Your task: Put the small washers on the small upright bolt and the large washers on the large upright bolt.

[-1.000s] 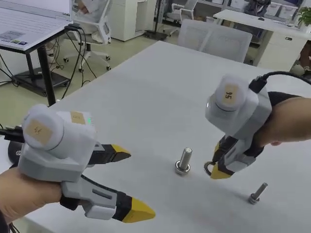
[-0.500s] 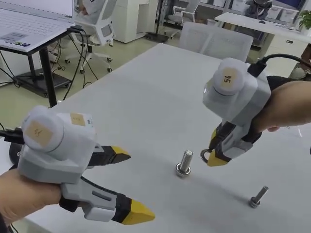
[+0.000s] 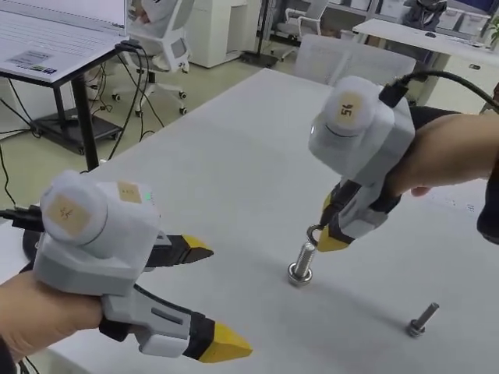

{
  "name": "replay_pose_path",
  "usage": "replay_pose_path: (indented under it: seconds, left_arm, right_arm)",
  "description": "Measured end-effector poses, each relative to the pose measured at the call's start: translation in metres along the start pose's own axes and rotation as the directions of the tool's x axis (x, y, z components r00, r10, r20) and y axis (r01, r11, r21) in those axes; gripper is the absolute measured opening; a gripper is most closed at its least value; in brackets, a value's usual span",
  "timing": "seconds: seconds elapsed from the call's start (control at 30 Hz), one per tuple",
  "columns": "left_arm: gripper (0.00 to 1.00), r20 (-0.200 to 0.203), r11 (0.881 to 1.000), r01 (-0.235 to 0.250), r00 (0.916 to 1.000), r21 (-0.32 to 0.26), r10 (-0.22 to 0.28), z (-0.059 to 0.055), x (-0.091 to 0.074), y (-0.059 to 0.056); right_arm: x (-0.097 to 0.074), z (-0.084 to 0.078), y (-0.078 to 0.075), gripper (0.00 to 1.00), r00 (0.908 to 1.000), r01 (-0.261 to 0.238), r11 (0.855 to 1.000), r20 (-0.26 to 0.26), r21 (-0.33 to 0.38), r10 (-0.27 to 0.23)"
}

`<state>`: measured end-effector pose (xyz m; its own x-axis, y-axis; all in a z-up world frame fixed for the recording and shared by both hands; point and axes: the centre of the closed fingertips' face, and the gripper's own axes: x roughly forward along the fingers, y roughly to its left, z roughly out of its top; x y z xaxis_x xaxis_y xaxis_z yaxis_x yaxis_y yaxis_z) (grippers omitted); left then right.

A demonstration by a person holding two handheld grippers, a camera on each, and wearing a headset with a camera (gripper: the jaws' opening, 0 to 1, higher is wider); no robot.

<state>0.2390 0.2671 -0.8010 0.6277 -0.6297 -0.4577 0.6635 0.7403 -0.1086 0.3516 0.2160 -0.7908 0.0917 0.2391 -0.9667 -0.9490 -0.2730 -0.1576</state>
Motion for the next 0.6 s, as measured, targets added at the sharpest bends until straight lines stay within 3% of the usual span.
replay_pose_path:
  seconds: [0.6]
  left_arm:
    - [0.78,-0.003,1.000,-0.006,1.0000,-0.015,0.006,-0.004,0.002,0.005]
  right_arm:
    - [0.020,-0.002,-0.006,0.24,0.9991,-0.039,0.999,-0.017,0.002,0.039]
